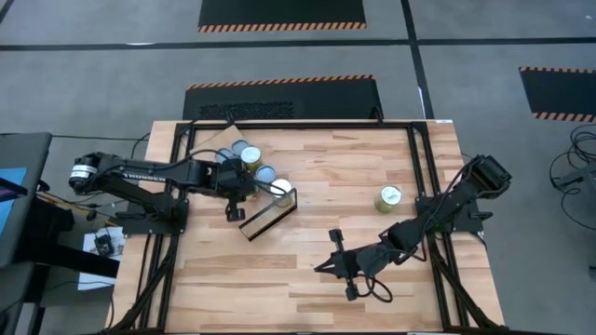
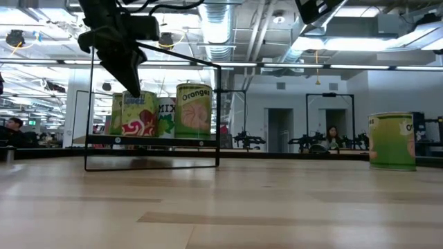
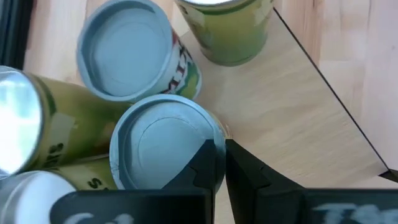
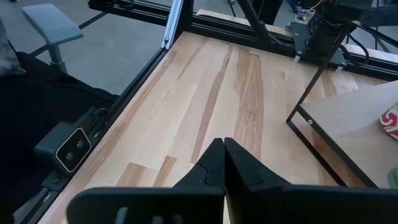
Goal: Pick and place cans onto a shelf
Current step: Put the canned spaghetti sauce on the shelf, then put the large canned oranges on the shelf
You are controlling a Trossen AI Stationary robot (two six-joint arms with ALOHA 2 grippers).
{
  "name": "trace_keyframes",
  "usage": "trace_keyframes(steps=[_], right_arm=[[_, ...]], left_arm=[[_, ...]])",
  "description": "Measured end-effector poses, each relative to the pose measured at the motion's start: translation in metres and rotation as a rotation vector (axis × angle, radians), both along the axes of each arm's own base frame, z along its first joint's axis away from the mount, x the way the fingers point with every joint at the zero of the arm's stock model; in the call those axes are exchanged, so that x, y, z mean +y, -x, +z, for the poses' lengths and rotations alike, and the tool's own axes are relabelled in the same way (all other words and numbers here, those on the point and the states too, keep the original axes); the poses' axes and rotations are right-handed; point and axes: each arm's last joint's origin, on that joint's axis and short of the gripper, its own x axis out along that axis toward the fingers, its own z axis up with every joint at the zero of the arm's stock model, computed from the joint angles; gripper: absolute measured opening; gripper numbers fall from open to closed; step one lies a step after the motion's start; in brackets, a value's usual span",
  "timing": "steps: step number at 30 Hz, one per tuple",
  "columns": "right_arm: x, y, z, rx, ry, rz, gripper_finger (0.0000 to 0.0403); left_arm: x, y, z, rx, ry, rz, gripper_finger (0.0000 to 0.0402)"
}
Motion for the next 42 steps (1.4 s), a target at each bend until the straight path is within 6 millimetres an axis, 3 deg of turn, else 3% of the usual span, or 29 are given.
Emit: trace_keyframes(steps=[8,23,36,42], right_arm=[[0.000,0.000,0.000,0.000,0.000,-0.001,0.0013],[0.000,0.000,0.000,0.000,0.000,-0.001,0.0013],[0.000,0.000,0.000,-0.001,0.005,0.001,0.0013],[-0.002,0.004,0.001,0.032,0.012,-0.018,0.0012]], left_arm=[[0.000,0.000,-0.005,-0.004,0.002,0.003,0.0008],[0.001,0.000,-0.004,-0.004,-0.026,0.011,0.0050],[0.000,-0.003,0.014,-0.025,-0.044,-0.021,0.0051],[-0.012,0.010,0.035,-0.118,-0.066,-0.072,0.0044]])
